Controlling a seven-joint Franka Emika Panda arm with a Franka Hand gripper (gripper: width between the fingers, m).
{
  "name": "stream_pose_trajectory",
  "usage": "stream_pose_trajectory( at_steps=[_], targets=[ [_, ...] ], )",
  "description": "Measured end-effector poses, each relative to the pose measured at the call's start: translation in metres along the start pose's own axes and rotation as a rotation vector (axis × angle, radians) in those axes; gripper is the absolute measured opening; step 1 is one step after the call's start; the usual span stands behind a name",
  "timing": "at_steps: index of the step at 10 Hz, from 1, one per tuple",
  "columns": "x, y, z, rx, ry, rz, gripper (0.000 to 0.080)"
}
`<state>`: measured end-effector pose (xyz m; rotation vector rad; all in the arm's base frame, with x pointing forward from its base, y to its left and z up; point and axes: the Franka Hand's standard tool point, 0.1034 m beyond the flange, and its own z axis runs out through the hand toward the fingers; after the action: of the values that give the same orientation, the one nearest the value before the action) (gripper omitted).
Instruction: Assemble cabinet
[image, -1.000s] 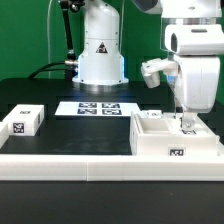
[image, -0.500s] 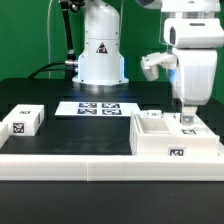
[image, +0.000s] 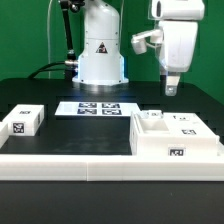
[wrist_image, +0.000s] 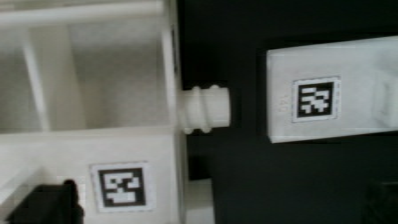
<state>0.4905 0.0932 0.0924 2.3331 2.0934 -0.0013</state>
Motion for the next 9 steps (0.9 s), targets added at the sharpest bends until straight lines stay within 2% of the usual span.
stream_pose_trajectory(
  at_steps=[7,9],
  targets=[
    [0.000,-0.003,0.003,-0.001,0.005,0.009,0.0797],
    [-0.003,-0.031,0.013,-0.015,0.017,0.011,0.0797]
  ],
)
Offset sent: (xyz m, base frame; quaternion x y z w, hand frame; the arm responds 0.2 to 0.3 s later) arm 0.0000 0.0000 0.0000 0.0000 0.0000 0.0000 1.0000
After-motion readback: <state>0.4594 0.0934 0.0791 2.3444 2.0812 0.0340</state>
